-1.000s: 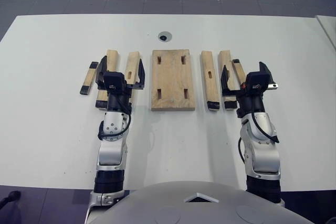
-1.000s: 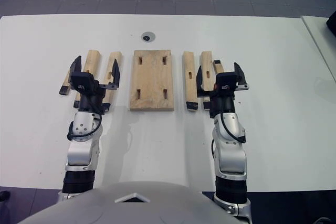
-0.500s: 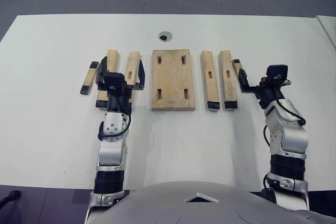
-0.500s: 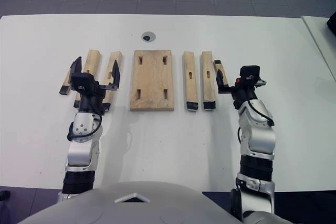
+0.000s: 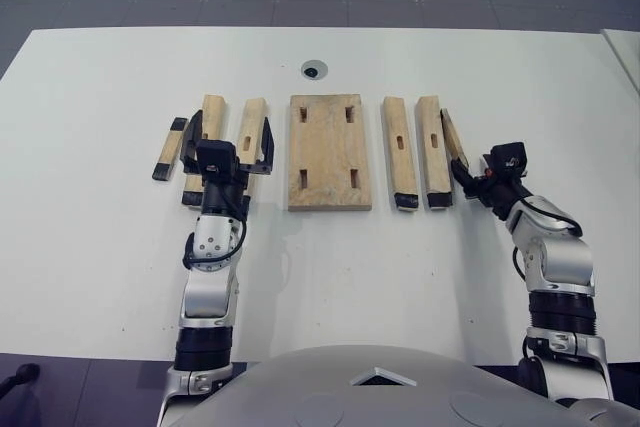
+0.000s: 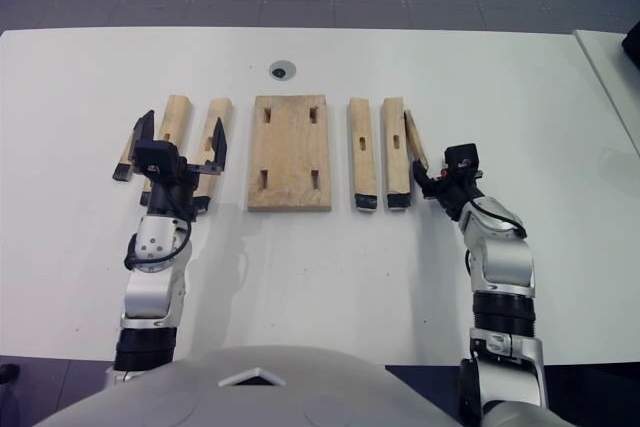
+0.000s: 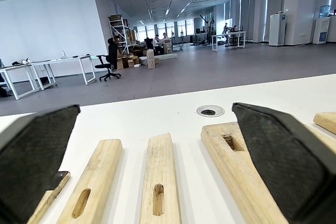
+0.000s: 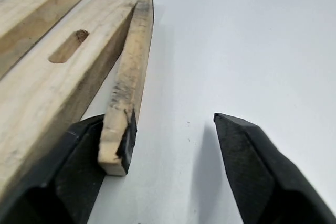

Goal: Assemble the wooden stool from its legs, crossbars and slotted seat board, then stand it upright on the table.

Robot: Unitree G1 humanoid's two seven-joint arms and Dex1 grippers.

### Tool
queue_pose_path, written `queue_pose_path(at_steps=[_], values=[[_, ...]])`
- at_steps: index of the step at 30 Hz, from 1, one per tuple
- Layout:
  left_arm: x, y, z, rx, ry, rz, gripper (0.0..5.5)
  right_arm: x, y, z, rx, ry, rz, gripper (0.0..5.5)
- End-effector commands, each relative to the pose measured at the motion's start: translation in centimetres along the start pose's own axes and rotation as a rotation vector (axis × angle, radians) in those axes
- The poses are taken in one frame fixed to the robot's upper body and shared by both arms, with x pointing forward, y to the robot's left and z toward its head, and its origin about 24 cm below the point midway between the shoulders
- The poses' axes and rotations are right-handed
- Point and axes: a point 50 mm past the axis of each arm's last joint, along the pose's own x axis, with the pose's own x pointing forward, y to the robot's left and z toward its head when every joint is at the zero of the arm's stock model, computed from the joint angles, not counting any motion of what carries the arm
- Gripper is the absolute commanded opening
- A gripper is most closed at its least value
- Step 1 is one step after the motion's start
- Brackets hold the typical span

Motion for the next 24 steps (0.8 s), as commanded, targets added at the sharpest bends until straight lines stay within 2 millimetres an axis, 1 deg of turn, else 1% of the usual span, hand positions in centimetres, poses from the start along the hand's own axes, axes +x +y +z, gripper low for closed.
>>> queue_pose_path(at_steps=[1,5,6,7,12,13,15,16,18,19,22,24], values=[[0.2,0.0,0.0,-0.002,0.005,0.001,5.40,0.2,0.3,-1.6,0.002,0.080,0.009,2.55],[0.2,0.1,-0.1,-0.003,0.008,0.003,5.40,0.2,0.9,-1.9,-0.005,0.079,0.024,1.88],[0.2,0.0,-0.1,-0.003,0.009,0.002,5.40,0.2,1.1,-1.9,-0.010,0.078,0.026,1.79],[0.2,0.0,-0.1,-0.003,0.009,0.002,5.40,0.1,1.1,-2.0,-0.013,0.078,0.026,1.54],[0.2,0.0,-0.1,-0.004,0.010,0.003,5.40,0.2,1.4,-1.8,-0.012,0.066,0.021,0.95],[0.2,0.0,-0.1,-0.004,0.011,0.002,5.40,0.2,1.4,-1.8,-0.010,0.064,0.018,0.72],[0.3,0.0,-0.1,-0.004,0.011,0.002,5.40,0.2,1.4,-1.7,0.000,0.059,0.000,0.45],[0.3,0.0,-0.1,-0.004,0.010,0.003,5.40,0.2,1.3,-1.5,0.010,0.052,-0.013,0.42],[0.3,0.1,-0.1,-0.006,0.010,0.005,5.40,0.1,0.9,-0.8,0.037,0.014,-0.042,0.42],[0.3,0.2,-0.1,-0.007,0.010,0.006,5.40,0.1,0.8,0.1,0.056,-0.026,-0.047,0.42],[0.7,0.6,0.2,-0.015,0.000,0.007,5.40,-0.4,0.4,3.5,0.123,-0.166,-0.041,0.42],[1.2,1.1,0.6,-0.064,-0.003,-0.002,5.40,-0.9,0.7,5.9,0.157,-0.243,0.019,0.42]])
